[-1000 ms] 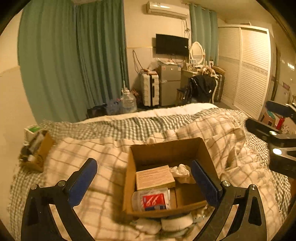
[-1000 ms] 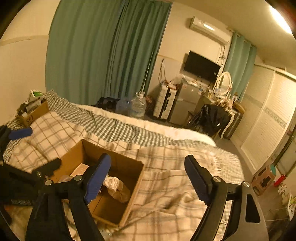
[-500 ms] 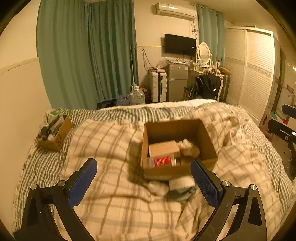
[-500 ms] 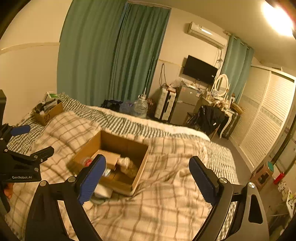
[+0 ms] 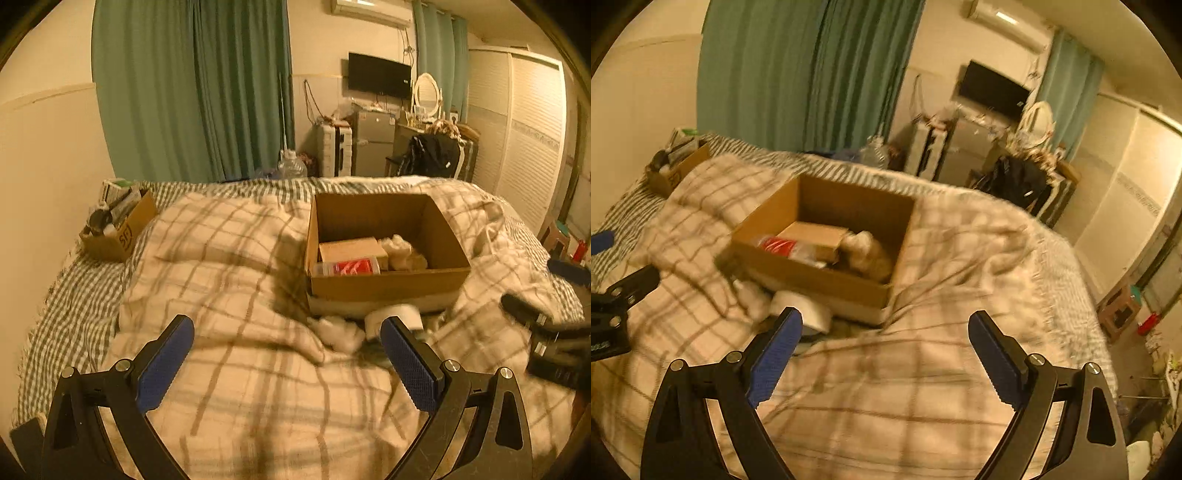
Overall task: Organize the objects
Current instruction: 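Grasp the white tape roll with the right tool while the left tool grasps the earbud case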
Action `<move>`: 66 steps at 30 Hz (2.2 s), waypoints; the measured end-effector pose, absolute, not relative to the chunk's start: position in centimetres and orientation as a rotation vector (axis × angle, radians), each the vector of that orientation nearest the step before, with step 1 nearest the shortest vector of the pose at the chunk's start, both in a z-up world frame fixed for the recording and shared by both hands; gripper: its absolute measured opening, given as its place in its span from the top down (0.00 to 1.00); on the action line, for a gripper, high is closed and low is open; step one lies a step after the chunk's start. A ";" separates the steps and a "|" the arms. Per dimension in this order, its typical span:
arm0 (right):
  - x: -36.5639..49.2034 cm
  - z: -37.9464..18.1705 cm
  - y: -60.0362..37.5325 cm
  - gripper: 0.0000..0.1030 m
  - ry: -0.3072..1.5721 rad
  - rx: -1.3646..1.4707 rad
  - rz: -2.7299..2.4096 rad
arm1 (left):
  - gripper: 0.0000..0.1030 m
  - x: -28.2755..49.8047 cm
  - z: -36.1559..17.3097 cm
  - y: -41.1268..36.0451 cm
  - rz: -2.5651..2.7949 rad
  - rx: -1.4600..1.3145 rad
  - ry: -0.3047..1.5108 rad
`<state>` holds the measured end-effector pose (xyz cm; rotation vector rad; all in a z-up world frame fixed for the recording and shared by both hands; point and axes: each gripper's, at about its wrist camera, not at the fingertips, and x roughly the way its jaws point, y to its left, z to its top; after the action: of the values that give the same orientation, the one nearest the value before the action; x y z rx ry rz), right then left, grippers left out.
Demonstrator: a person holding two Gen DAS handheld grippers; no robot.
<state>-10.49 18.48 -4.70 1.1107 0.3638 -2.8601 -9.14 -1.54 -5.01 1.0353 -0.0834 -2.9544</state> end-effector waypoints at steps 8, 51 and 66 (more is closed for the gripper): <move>-12.9 -8.1 15.9 0.11 0.322 1.251 -2.771 | 0.00 -11.0 -8.5 -2.2 -2.885 1.089 -0.056; -17.7 -13.1 14.8 0.23 0.037 1.437 -2.616 | 0.00 -12.0 -12.7 -3.4 -2.721 1.251 -0.045; -13.9 -8.0 21.3 0.23 0.024 1.232 -2.764 | 0.00 -12.8 -12.9 5.7 -2.828 1.372 -0.214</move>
<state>-13.90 21.27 -8.00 1.2315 0.0239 -2.7640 -12.79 5.68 -12.91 1.3718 -0.2140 -2.8282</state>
